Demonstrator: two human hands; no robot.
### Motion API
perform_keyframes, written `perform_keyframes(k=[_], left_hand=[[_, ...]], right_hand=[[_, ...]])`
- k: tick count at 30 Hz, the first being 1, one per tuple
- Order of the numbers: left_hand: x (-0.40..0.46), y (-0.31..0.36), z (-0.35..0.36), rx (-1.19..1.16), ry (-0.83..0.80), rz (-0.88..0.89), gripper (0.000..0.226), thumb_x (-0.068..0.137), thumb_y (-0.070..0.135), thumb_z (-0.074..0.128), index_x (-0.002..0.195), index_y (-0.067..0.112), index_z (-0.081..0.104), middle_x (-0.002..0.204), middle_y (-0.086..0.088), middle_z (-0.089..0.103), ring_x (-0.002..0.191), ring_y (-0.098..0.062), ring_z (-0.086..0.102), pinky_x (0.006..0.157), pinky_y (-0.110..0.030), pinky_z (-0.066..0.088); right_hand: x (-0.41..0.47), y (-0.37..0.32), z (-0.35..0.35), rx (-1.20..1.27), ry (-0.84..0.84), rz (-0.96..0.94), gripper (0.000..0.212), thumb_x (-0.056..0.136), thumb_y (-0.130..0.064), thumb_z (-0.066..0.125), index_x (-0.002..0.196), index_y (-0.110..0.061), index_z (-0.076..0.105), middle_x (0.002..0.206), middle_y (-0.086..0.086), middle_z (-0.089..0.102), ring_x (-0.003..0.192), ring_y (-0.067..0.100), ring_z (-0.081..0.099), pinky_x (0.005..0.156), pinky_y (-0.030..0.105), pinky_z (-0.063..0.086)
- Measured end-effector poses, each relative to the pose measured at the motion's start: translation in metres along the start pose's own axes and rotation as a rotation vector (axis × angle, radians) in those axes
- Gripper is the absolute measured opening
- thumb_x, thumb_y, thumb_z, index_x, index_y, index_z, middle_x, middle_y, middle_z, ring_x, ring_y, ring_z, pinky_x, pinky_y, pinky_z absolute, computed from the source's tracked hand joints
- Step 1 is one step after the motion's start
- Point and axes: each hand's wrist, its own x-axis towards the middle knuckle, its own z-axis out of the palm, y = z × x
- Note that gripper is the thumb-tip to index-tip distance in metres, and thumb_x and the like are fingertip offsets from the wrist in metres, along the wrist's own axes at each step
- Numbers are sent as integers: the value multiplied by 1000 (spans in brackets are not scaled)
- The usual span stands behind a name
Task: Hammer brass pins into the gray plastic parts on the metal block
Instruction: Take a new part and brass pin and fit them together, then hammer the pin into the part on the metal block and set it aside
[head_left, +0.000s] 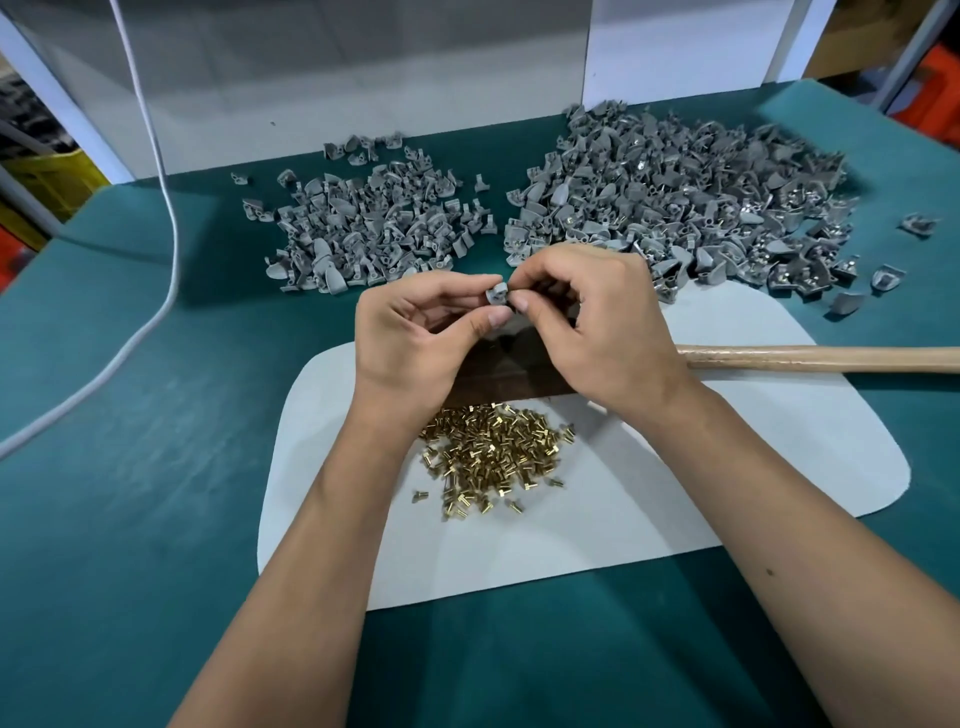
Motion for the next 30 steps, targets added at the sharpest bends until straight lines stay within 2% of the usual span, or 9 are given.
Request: perform_keyframes(k=[3,9,16,20,23,24,26,28,30], left_hand=[[0,-1,0,-33,-7,-15,38,75,-10,81,111,1,72,92,-14,77,81,-21,76,81,-33,63],[-1,-2,1,-51,-2,-56,34,75,-10,82,102,8,75,84,1,79,77,-14,76,76,-24,61],[-1,-2,-1,-29,-8,-49,30,76,-8,82,103,2,75,86,-4,79,77,-16,76,77,-26,61],[-1,-2,0,98,-2,-38,29,78,-1,85,105,5,76,87,-12,76,81,-15,74,83,-29,61],[-1,-5,0,321,6,-16,22,78,11,88,98,17,79,99,0,74,98,-4,69,94,-25,55],[0,-6,-1,382,14,-28,21,78,15,88,96,20,80,104,2,74,109,-4,65,100,-25,51],[3,-8,-3,421,25,-85,20,78,19,89,93,25,79,111,8,74,123,-9,58,109,-28,43],[4,-9,-4,367,26,-168,18,77,17,89,91,25,80,113,9,75,123,-12,60,111,-34,44],[4,-7,-4,307,19,-246,16,78,16,88,88,25,81,116,6,74,119,-8,64,106,-32,48]], right_hand=[[0,-1,0,4,5,21,3,89,-11,72,91,-11,75,85,-4,71,79,7,62,74,8,42],[-2,-5,2,-7,-11,52,5,88,-6,72,88,-10,74,81,-5,69,75,8,61,73,9,44],[-1,-10,1,-1,-43,76,4,88,-7,72,88,-10,75,82,-4,70,76,10,62,72,15,47],[9,-10,-17,23,-168,123,12,96,-18,68,97,-14,79,85,-7,73,78,7,65,75,22,49],[20,4,-45,-40,-211,213,14,99,-24,65,94,-21,77,81,-11,72,73,1,63,65,20,45],[23,11,-56,-119,-272,247,12,98,-23,66,91,-23,76,81,-12,72,73,-1,63,65,19,45],[27,27,-76,-320,-503,301,11,93,-20,72,85,-27,74,82,-10,74,75,0,64,67,22,50],[25,40,-88,-447,-762,367,5,85,-24,79,82,-25,75,78,-10,75,73,6,67,71,31,57],[20,47,-90,-466,-884,388,12,79,-28,84,87,-23,77,77,-10,74,75,10,69,76,37,58]])
